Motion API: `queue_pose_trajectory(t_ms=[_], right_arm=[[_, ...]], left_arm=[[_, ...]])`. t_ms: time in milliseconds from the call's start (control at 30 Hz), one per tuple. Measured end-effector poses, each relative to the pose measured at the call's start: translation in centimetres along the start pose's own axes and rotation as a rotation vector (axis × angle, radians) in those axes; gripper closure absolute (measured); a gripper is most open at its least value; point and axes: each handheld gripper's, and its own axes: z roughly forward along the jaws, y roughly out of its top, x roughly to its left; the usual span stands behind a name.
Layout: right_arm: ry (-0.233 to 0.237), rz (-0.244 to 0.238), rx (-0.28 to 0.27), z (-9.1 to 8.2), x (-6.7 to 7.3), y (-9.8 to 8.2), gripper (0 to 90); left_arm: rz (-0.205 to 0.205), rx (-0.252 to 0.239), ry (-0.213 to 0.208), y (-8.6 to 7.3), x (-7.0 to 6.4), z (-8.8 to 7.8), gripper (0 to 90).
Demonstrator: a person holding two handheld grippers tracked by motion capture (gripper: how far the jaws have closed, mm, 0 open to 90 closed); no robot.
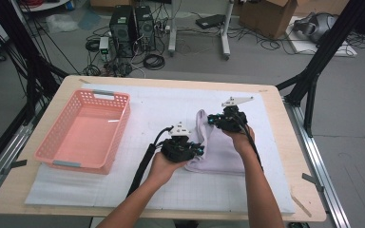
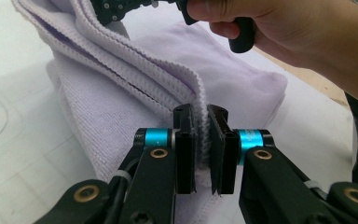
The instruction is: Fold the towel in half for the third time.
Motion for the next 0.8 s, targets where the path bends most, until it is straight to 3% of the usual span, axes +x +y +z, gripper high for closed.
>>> queue_pose_trajectory(t_ms=[133,300,433,800], right_arm=[[-0.013,0.008,0.001,-0.8,-0.8,-0.7,83.6],[-0.034,0.001,0.0,-1.7,-1.8,-1.7,84.0],[-0.042,0.008,-0.005,-2.3,-2.3,-2.4,84.0],[-0.103,0.03,-0.004,-4.0,-3.8,-4.0,84.2]], left_arm=[[0.007,-0.015,-0.006,0.3,-0.4,0.9,76.9],[-0.029,-0.085,-0.025,0.6,-0.1,0.6,53.5],[-0.039,-0.127,-0.015,0.8,0.4,-0.6,49.3],[-0.04,-0.145,0.028,0.0,2.3,-3.4,47.7]])
